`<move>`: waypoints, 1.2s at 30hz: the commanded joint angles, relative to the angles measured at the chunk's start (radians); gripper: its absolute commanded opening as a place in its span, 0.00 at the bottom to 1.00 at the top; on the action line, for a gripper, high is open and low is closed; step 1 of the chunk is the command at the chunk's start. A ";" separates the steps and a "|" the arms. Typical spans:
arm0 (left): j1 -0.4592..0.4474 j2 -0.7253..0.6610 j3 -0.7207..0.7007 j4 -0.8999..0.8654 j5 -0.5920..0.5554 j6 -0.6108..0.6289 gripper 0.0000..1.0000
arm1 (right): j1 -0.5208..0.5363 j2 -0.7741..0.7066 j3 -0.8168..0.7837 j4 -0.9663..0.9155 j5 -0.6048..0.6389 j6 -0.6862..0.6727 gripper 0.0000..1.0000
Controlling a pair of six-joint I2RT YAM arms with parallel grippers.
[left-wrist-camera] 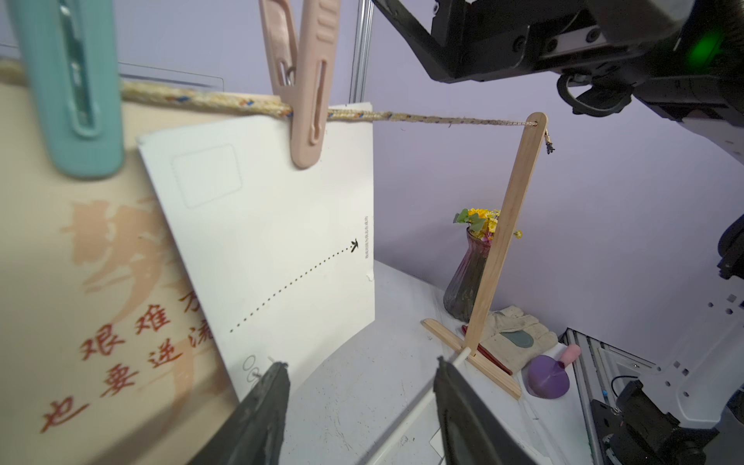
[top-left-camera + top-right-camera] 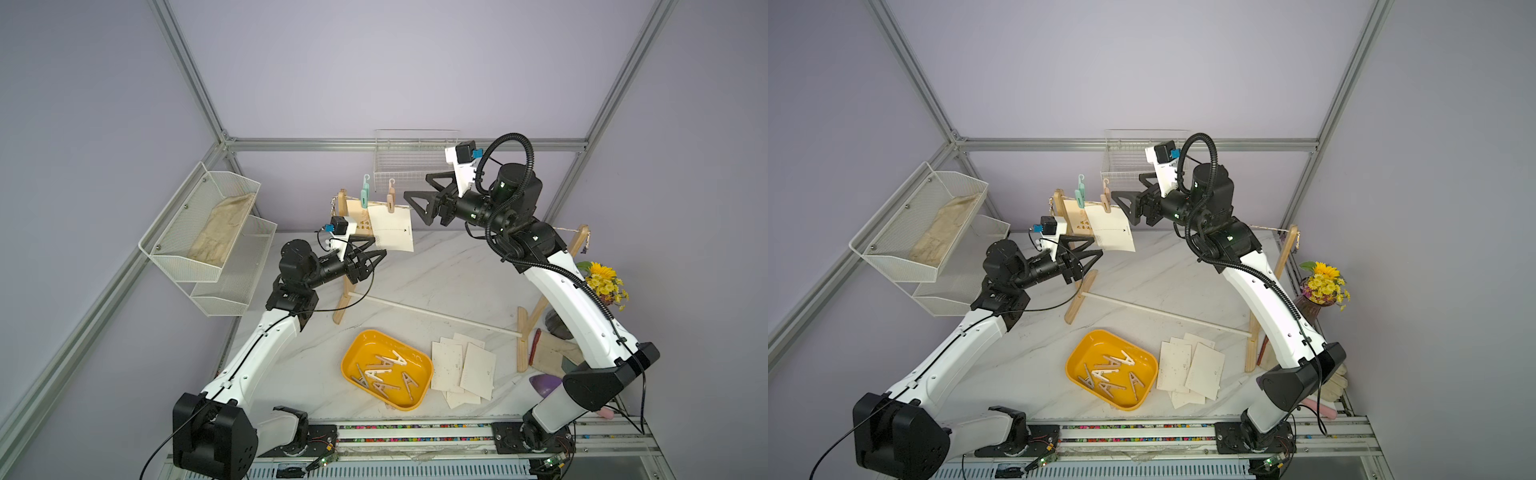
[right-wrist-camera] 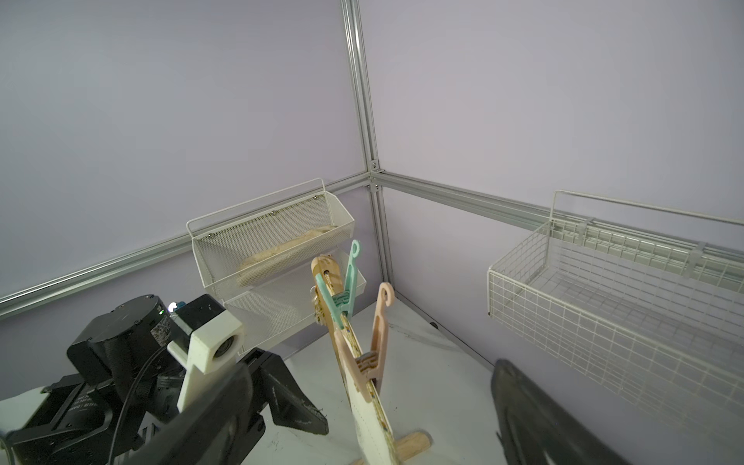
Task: Remove the postcards from the strings
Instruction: Pinch the postcard on the clothesline.
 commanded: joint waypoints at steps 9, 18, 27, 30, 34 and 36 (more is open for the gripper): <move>0.010 0.071 0.132 0.049 -0.098 0.077 0.59 | -0.006 -0.011 -0.023 0.044 -0.085 0.019 0.94; 0.010 0.105 0.162 0.032 -0.146 0.093 0.59 | -0.006 0.002 -0.018 0.048 -0.098 0.010 0.94; 0.007 0.157 0.213 0.067 0.082 0.033 0.46 | -0.007 0.021 -0.005 0.048 -0.086 -0.002 0.94; 0.007 0.139 0.189 0.080 0.071 0.032 0.36 | -0.009 0.042 0.013 0.038 -0.084 -0.005 0.95; 0.007 0.118 0.156 0.098 0.064 0.029 0.25 | -0.008 0.073 0.039 0.019 -0.057 0.009 0.95; 0.007 0.113 0.147 0.104 0.063 0.029 0.21 | -0.009 0.094 0.059 0.004 -0.040 0.030 0.94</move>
